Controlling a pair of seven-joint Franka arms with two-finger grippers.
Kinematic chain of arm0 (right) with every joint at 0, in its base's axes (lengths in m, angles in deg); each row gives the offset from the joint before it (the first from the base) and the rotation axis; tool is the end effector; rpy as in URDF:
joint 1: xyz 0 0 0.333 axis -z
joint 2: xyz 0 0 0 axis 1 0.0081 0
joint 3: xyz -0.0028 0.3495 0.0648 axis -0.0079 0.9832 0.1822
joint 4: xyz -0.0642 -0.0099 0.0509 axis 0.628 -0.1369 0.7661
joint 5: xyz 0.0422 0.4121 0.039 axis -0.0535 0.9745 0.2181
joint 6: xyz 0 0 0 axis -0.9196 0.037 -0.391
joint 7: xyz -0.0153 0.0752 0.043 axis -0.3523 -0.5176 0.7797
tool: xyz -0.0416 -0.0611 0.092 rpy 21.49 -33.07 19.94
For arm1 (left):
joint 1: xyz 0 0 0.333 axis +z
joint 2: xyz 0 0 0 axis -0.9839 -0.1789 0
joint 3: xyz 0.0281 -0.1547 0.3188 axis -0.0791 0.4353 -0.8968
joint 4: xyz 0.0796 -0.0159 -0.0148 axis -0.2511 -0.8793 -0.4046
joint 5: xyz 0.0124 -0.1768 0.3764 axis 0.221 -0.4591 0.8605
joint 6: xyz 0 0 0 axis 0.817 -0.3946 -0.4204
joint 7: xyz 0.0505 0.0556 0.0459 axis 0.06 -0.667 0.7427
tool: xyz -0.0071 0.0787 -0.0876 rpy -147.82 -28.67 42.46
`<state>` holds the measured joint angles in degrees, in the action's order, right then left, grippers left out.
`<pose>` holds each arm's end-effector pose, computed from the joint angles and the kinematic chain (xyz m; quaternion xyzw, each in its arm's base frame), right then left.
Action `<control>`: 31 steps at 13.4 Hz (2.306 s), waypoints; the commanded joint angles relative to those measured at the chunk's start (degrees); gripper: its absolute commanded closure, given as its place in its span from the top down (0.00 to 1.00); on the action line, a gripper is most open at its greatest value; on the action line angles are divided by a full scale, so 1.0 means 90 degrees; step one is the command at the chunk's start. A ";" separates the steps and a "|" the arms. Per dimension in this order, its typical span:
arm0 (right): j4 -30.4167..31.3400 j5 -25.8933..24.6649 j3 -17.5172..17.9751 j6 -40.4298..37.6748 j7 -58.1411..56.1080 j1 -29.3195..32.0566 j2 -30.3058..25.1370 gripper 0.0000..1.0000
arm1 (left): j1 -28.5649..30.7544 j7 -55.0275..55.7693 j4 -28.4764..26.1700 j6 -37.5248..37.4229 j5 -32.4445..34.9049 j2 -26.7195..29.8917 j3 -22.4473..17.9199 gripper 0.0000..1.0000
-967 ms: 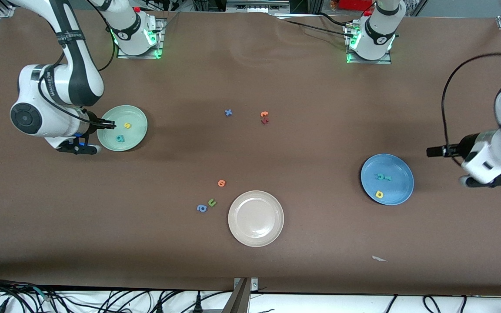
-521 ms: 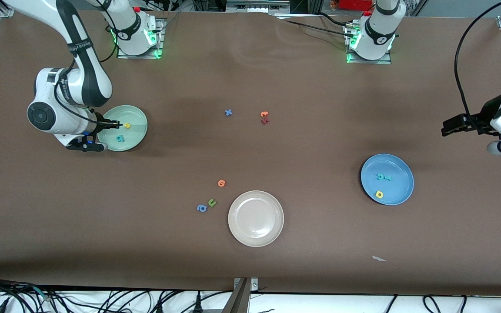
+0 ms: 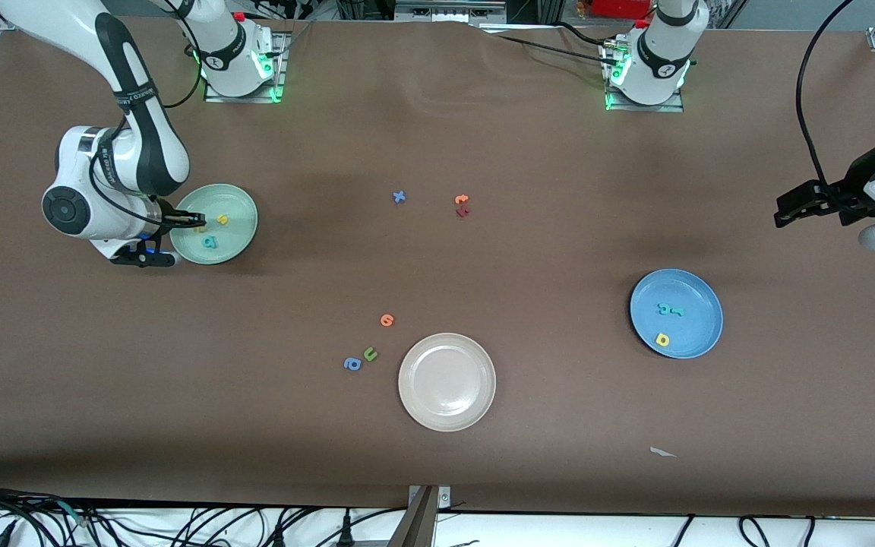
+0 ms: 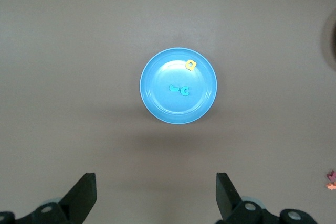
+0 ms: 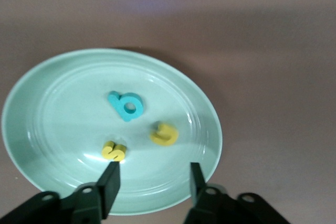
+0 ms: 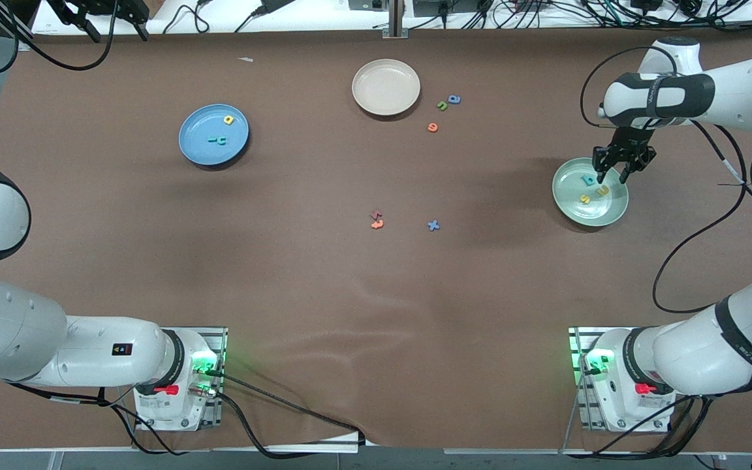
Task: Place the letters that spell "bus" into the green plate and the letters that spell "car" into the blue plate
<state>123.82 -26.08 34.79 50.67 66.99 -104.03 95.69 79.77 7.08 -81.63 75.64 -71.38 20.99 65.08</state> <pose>0.5284 -0.0175 0.2375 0.9836 -0.0211 -0.1775 0.0222 0.6097 0.0125 0.6003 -0.9993 -0.0247 0.0279 0.0049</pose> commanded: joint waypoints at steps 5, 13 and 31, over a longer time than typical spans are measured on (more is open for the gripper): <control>-0.1881 0.0069 -0.0006 -0.2323 -0.0024 -0.0001 -0.0559 0.99 | -0.0008 -0.0172 -0.0112 -0.0119 -0.0118 0.0165 -0.0077 1.00; -0.4003 0.0011 -0.0006 -0.3273 -0.0034 -0.0001 -0.0764 0.99 | 0.0012 -0.0181 -0.0121 -0.0138 -0.0118 0.0156 -0.0067 1.00; -0.4649 0.0011 0.0063 -0.3538 0.1119 -0.0235 -0.0745 1.00 | 0.0012 -0.0191 -0.0131 -0.0128 -0.0118 0.0136 -0.0058 1.00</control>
<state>83.34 -26.08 35.40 19.92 77.02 -106.05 88.86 79.80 6.91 -81.69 74.66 -71.38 21.08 64.73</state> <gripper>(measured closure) 0.000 0.000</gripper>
